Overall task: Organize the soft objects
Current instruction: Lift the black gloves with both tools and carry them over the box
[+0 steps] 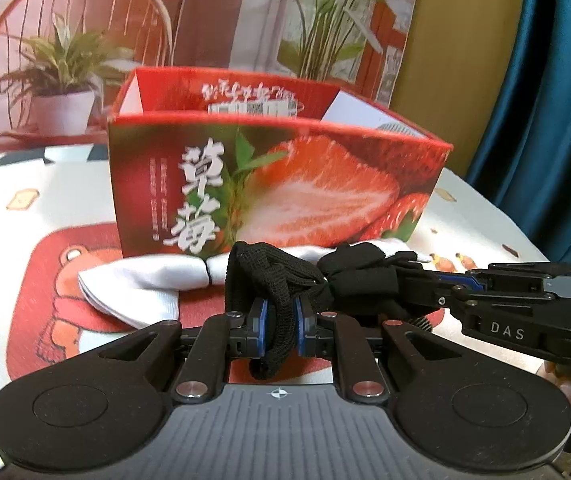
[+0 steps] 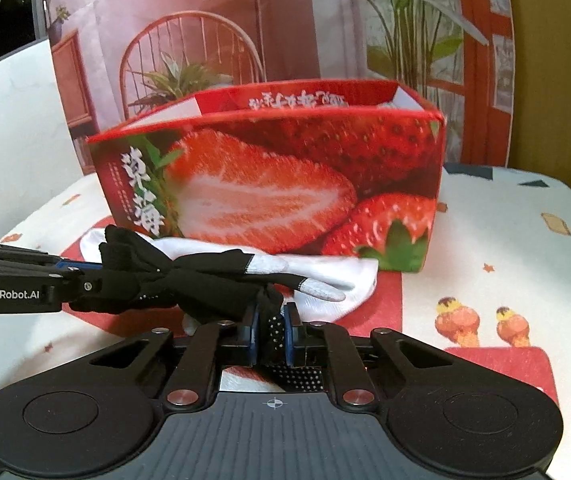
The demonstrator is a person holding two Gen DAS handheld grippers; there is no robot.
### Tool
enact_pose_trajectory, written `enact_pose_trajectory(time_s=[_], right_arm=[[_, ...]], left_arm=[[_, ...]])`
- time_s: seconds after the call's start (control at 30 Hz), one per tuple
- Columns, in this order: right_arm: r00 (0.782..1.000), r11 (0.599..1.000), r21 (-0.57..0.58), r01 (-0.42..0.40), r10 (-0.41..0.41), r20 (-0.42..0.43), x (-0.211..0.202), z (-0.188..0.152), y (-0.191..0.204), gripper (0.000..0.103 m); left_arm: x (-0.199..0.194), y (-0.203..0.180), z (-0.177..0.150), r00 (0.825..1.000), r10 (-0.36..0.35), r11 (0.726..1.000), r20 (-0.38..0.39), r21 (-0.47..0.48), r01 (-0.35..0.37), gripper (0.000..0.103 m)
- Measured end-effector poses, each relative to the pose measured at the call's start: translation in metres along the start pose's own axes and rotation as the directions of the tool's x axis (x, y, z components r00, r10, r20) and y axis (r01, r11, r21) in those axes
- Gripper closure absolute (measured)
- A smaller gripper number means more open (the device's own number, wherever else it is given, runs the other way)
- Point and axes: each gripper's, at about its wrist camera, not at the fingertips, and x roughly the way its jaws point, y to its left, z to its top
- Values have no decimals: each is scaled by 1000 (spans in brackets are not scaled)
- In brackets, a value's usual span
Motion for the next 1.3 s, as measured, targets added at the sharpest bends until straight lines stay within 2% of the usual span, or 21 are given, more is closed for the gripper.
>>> enact_pose_trajectory(time_s=[0.2,0.67,1.07,1.3], right_arm=[[999,1000,-3,1,-1,46,-11,14,5,92],[994,1000,-9,7,-6,111,-30,36,10,92],[977,1000,-18,-13,17,215,-48,81,9,92],[970,999,-37,-21,29,243,-42,115,7,92]], left_arm=[[-16,-5,8,998,7,1000,57,21,-8,88],[-39,-15,28,990,14,998,137,55,-22,88],[-58,-18,60,973,10,998,229,62,-25,88],[-49,-12,95,967,11,998,253,50,-25,88]])
